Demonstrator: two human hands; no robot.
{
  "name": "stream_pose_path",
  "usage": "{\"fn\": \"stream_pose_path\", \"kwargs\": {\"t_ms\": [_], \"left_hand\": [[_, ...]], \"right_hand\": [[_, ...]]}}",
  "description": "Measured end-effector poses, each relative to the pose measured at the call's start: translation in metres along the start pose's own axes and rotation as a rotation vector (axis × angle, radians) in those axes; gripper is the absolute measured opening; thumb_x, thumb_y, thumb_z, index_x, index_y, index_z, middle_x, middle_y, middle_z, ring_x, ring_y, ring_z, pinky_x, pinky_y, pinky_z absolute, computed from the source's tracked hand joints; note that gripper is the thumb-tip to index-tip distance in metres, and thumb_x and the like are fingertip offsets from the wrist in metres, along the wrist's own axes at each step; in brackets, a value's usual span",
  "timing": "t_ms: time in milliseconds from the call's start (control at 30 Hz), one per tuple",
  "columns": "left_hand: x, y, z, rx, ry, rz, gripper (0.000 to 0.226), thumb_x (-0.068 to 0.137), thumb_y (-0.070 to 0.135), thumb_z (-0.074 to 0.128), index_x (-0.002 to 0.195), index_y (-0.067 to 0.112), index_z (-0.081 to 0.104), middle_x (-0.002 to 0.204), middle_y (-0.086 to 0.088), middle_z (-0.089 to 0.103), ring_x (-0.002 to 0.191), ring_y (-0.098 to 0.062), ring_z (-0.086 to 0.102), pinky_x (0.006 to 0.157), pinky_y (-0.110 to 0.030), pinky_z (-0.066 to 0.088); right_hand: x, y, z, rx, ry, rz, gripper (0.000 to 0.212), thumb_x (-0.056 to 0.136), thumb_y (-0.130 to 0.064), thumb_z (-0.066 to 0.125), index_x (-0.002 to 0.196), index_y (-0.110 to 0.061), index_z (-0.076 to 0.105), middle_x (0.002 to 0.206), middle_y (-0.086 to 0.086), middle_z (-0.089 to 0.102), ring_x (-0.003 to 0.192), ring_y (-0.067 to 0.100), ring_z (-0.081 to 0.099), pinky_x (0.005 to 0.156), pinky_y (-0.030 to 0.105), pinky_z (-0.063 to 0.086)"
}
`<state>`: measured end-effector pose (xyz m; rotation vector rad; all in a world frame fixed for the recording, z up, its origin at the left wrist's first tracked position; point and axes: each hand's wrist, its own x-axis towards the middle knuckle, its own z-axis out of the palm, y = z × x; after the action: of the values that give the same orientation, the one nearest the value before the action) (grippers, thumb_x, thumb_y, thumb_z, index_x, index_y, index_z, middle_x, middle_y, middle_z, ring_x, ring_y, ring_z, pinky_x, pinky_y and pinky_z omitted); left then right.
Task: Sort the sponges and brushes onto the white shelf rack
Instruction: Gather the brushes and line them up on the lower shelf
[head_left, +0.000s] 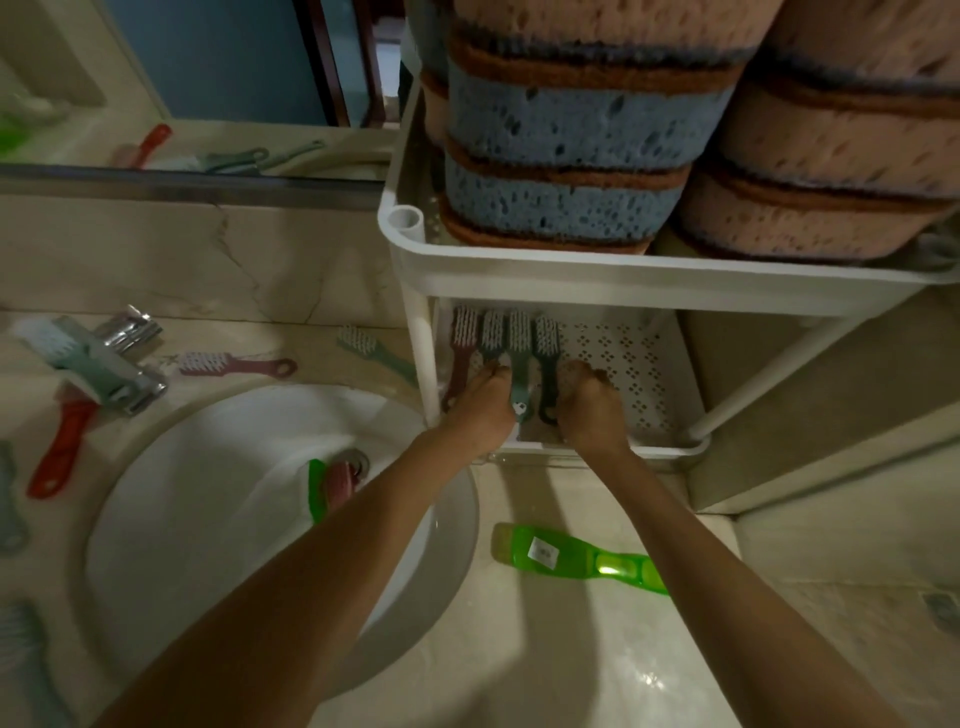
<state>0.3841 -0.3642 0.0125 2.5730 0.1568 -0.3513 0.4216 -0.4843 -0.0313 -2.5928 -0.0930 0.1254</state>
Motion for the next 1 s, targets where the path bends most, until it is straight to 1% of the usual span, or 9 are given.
{"fn": "stream_pose_path", "kwargs": {"t_ms": [133,267,367,467,567,700,767,867,1000], "left_hand": [[-0.037,-0.002,-0.018,-0.278,0.146,0.016,0.030,0.096,0.004,0.038,0.120,0.003,0.057,0.120,-0.016,0.061,0.110,-0.027,0.058,0.093,-0.030,0.043],[-0.094,-0.030,-0.042,-0.469,0.336,0.009,0.025,0.093,0.005,0.044,0.109,0.004,0.064,0.106,-0.014,0.069,0.099,-0.026,0.064,0.088,-0.034,0.051],[-0.134,-0.072,-0.051,-0.516,0.427,-0.128,0.025,0.091,0.005,0.046,0.107,0.008,0.065,0.103,-0.008,0.070,0.095,-0.019,0.064,0.086,-0.028,0.048],[-0.164,-0.128,-0.052,-0.556,0.474,-0.303,0.022,0.089,0.004,0.048,0.102,0.008,0.066,0.103,-0.010,0.070,0.092,-0.022,0.065,0.088,-0.029,0.050],[-0.190,-0.191,-0.052,-0.598,0.495,-0.424,0.018,0.089,0.006,0.051,0.098,0.003,0.067,0.105,-0.017,0.069,0.095,-0.033,0.066,0.092,-0.043,0.051],[-0.225,-0.274,-0.061,-0.552,0.506,-0.576,0.020,0.088,0.007,0.049,0.096,0.002,0.067,0.103,-0.019,0.070,0.096,-0.033,0.066,0.088,-0.040,0.051],[-0.241,-0.315,-0.067,-0.548,0.512,-0.655,0.021,0.089,0.006,0.047,0.092,-0.001,0.066,0.101,-0.022,0.068,0.097,-0.033,0.064,0.081,-0.036,0.047],[-0.265,-0.367,-0.076,-0.503,0.509,-0.742,0.023,0.090,0.005,0.043,0.089,-0.004,0.064,0.103,-0.023,0.067,0.100,-0.033,0.061,0.073,-0.031,0.039],[-0.286,-0.411,-0.084,-0.537,0.539,-0.862,0.028,0.091,0.006,0.044,0.106,-0.009,0.063,0.112,-0.026,0.064,0.106,-0.038,0.059,0.082,-0.034,0.043]], "right_hand": [[-0.033,-0.025,-0.006,0.214,0.212,-0.089,0.029,0.083,0.007,0.050,0.109,0.001,0.061,0.103,0.024,0.060,0.090,0.034,0.057,0.071,0.021,0.035],[-0.085,-0.072,-0.008,0.382,0.313,-0.190,0.027,0.078,0.005,0.052,0.101,-0.001,0.064,0.097,0.019,0.061,0.081,0.031,0.059,0.075,0.036,0.045],[-0.120,-0.106,0.010,0.503,0.281,-0.239,0.028,0.074,-0.002,0.048,0.095,-0.002,0.066,0.091,0.015,0.063,0.078,0.027,0.059,0.072,0.036,0.047],[-0.150,-0.142,0.041,0.530,0.133,-0.240,0.020,0.081,0.000,0.050,0.095,-0.002,0.065,0.091,0.012,0.064,0.078,0.023,0.059,0.076,0.036,0.048],[-0.175,-0.179,0.078,0.495,-0.063,-0.261,0.016,0.083,0.001,0.053,0.091,-0.004,0.066,0.092,0.010,0.067,0.084,0.021,0.059,0.080,0.029,0.046],[-0.206,-0.232,0.129,0.395,-0.216,-0.242,0.022,0.081,-0.004,0.051,0.093,-0.009,0.069,0.078,-0.002,0.059,0.087,0.017,0.059,0.090,0.023,0.042],[-0.224,-0.259,0.156,0.294,-0.363,-0.243,0.021,0.084,-0.006,0.051,0.098,-0.008,0.067,0.083,-0.003,0.061,0.087,0.012,0.058,0.087,0.015,0.035],[-0.250,-0.294,0.200,0.125,-0.551,-0.238,0.022,0.087,-0.016,0.054,0.105,-0.006,0.062,0.105,0.011,0.065,0.100,0.025,0.060,0.083,0.025,0.041],[-0.275,-0.326,0.242,-0.075,-0.698,-0.223,0.041,0.087,-0.031,0.058,0.117,-0.005,0.051,0.115,0.013,0.057,0.105,0.030,0.059,0.082,0.033,0.047]]}}
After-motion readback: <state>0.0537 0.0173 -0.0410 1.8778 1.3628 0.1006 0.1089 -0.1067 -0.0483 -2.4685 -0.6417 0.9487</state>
